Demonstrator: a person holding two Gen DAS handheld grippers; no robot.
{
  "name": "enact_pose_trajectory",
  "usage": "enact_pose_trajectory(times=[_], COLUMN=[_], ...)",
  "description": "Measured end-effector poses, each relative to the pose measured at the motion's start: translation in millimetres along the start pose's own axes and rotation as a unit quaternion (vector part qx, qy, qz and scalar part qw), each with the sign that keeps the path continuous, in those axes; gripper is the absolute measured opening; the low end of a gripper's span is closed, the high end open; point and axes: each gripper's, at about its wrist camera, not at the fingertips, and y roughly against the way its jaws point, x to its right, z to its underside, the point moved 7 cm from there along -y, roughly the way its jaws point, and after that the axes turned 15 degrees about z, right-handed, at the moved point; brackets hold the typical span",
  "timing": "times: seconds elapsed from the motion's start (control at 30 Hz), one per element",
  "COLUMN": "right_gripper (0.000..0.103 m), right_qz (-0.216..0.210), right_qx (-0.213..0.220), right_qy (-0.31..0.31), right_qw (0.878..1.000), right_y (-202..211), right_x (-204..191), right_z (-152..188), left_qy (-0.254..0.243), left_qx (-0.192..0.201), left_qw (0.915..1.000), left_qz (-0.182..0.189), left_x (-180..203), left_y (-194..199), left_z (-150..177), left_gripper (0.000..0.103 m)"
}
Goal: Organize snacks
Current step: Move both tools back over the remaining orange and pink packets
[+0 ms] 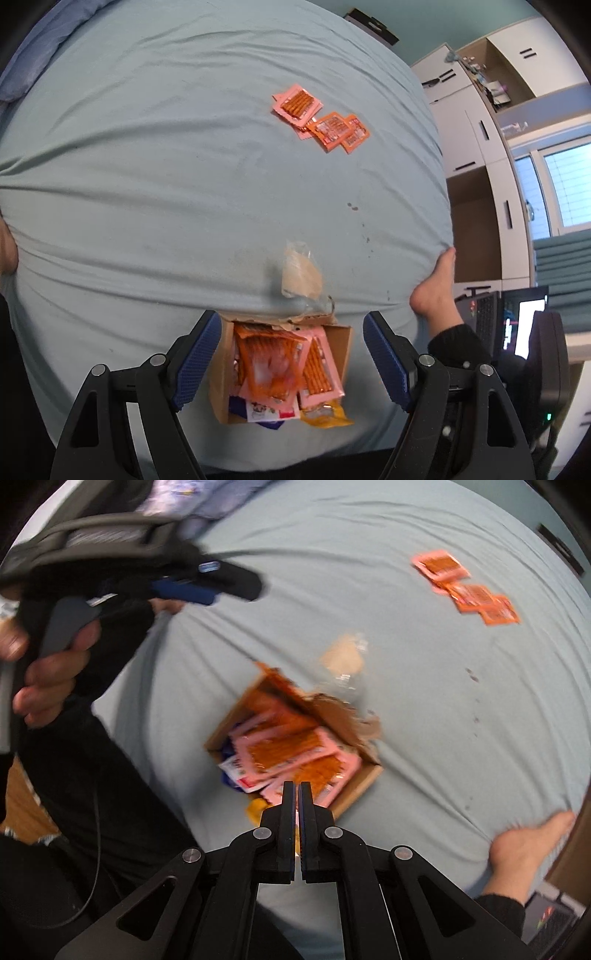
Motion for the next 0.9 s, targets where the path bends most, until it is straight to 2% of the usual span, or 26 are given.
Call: enact_pose_trajectory(times=[0.2, 0.3, 0.37, 0.47, 0.6, 0.67, 0.73, 0.8, 0.87, 0.9], right_gripper=[0.000, 0.000, 0.000, 0.000, 0.000, 0.000, 0.000, 0.000, 0.000, 0.000], right_qz=[0.024, -0.039, -0.057, -0.035, 0.026, 0.027, -0.008, -0.038, -0.057, -0.058], right_qx=[-0.012, 0.001, 0.023, 0.062, 0.105, 0.112, 0.089, 0.046, 0.033, 0.035], right_qy=[-0.046, -0.109, -0.171, -0.214, -0.252, -0.288, -0.332, -0.369, -0.394, -0.395], right_qw=[0.999, 0.993, 0.983, 0.974, 0.962, 0.951, 0.939, 0.928, 0.917, 0.916], right_y=[-5, 4, 15, 28, 44, 47, 42, 30, 24, 22], right_x=[23, 28, 47, 76, 105, 117, 129, 137, 144, 147], right_z=[-6, -8, -10, -9, -4, -1, 3, 7, 6, 2], left_qy=[-0.007, 0.003, 0.004, -0.036, -0.083, -0.093, -0.097, -0.108, -0.118, -0.124], left_qx=[-0.005, -0.005, 0.010, 0.022, 0.031, 0.033, 0.036, 0.042, 0.044, 0.044], left_qw=[0.9999, 1.0000, 0.9999, 0.9987, 0.9934, 0.9917, 0.9910, 0.9899, 0.9887, 0.9877], left_qz=[-0.015, -0.006, 0.000, -0.029, -0.073, -0.083, -0.085, -0.082, -0.082, -0.084], left_x=[-3, -6, -7, -5, -3, -5, -6, -5, -4, -3], left_y=[1, 7, 17, 29, 33, 34, 36, 36, 36, 35], left_z=[-6, -14, -23, -39, -54, -58, -61, -64, -65, -66], left_gripper=[0.080, 0.080, 0.080, 0.080, 0.080, 0.080, 0.081, 0.082, 0.084, 0.085])
